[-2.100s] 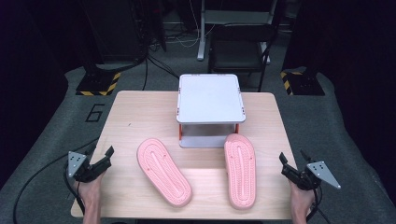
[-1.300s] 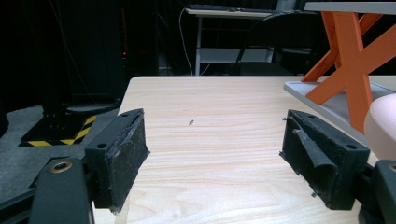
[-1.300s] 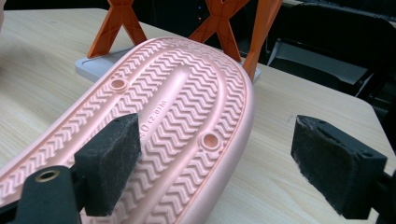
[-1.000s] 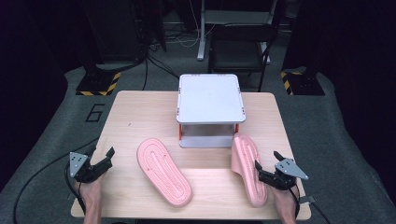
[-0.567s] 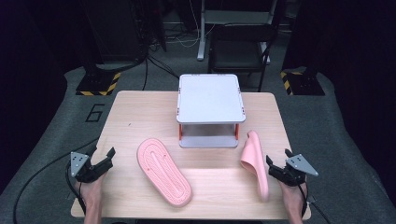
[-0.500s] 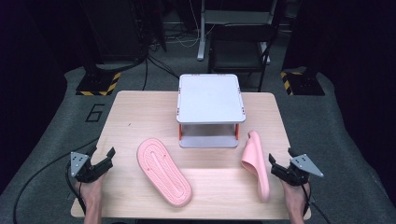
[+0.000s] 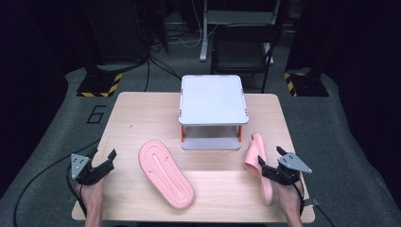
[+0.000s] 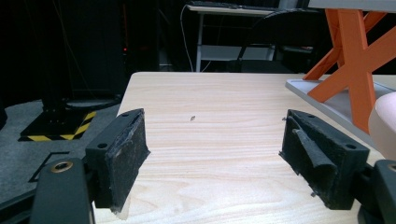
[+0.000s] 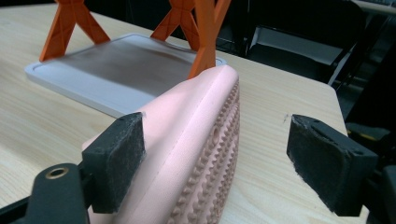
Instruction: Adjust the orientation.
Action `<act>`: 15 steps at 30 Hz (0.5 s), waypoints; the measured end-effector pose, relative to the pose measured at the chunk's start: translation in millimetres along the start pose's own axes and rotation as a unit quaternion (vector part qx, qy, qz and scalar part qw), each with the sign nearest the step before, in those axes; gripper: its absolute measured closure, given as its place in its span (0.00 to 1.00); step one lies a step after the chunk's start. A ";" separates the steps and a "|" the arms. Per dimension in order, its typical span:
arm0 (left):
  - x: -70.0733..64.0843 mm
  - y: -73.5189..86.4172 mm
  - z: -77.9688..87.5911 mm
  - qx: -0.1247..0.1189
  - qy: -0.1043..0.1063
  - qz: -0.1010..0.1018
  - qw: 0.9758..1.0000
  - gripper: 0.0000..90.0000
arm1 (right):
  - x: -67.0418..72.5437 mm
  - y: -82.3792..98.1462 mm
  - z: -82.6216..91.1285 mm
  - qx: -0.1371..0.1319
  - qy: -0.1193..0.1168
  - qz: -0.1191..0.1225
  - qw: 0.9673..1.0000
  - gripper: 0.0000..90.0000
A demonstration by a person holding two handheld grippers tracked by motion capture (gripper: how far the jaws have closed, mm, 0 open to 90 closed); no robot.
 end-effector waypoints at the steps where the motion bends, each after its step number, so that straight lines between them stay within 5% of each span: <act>1: 0.0 0.0 0.1 0.000 0.000 0.000 1.000 0.24 | -3.1 0.0 1.1 -0.006 0.005 -0.002 1.000 0.21; 10: 0.3 0.2 0.0 0.000 -0.001 0.001 1.000 0.24 | -39.8 5.4 17.8 -0.008 0.036 -0.017 0.999 0.22; 15: -0.8 0.5 -0.6 0.002 0.000 0.000 1.000 0.24 | -69.5 18.6 24.6 0.012 0.063 -0.038 0.997 0.23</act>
Point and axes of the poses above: each handheld gripper's, and its own axes: z roughly backward along the jaws, y roughly out of its underside, x roughly to its left, the point moved 5 cm from there along -z, roughly forward along the jaws, and after that the axes turned 5 degrees about y, right-handed, at the moved point
